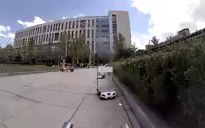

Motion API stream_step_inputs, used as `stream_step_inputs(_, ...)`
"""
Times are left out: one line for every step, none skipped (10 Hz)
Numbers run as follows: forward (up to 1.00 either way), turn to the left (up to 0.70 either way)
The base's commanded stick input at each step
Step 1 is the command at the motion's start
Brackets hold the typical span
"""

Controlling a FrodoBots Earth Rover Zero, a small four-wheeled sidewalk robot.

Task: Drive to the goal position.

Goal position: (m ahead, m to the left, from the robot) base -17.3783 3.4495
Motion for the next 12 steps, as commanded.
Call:
stream_step_inputs(0.06, 0.01)
stream_step_inputs(0.06, 0.01)
stream_step_inputs(0.05, 0.01)
stream_step_inputs(0.05, 0.02)
stream_step_inputs(0.05, 0.03)
stream_step_inputs(0.05, 0.03)
stream_step_inputs(0.05, 0.00)
stream_step_inputs(0.05, 0.01)
stream_step_inputs(0.05, 0.01)
stream_step_inputs(0.05, 0.00)
stream_step_inputs(0.05, 0.01)
stream_step_inputs(0.05, 0.01)
